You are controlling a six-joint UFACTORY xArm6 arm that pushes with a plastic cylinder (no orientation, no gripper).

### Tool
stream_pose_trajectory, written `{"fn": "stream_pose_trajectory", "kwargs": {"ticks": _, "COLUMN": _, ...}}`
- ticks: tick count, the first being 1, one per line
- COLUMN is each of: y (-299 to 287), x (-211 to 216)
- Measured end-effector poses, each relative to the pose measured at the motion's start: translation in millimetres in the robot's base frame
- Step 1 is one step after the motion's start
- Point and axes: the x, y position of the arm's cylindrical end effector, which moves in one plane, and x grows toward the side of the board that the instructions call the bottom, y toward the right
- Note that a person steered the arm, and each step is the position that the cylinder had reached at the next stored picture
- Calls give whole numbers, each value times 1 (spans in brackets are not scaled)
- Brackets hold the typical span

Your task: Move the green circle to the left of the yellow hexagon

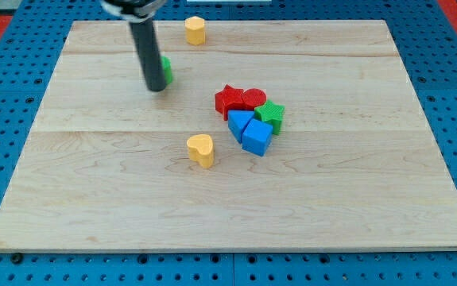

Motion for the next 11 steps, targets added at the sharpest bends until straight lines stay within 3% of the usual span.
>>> {"fn": "stream_pose_trajectory", "kwargs": {"ticks": 2, "y": 14, "x": -47}}
{"fn": "stream_pose_trajectory", "kwargs": {"ticks": 4, "y": 45, "x": -56}}
{"fn": "stream_pose_trajectory", "kwargs": {"ticks": 6, "y": -53, "x": -70}}
{"fn": "stream_pose_trajectory", "kwargs": {"ticks": 8, "y": -55, "x": -99}}
{"fn": "stream_pose_trajectory", "kwargs": {"ticks": 10, "y": -22, "x": -74}}
{"fn": "stream_pose_trajectory", "kwargs": {"ticks": 11, "y": -16, "x": -30}}
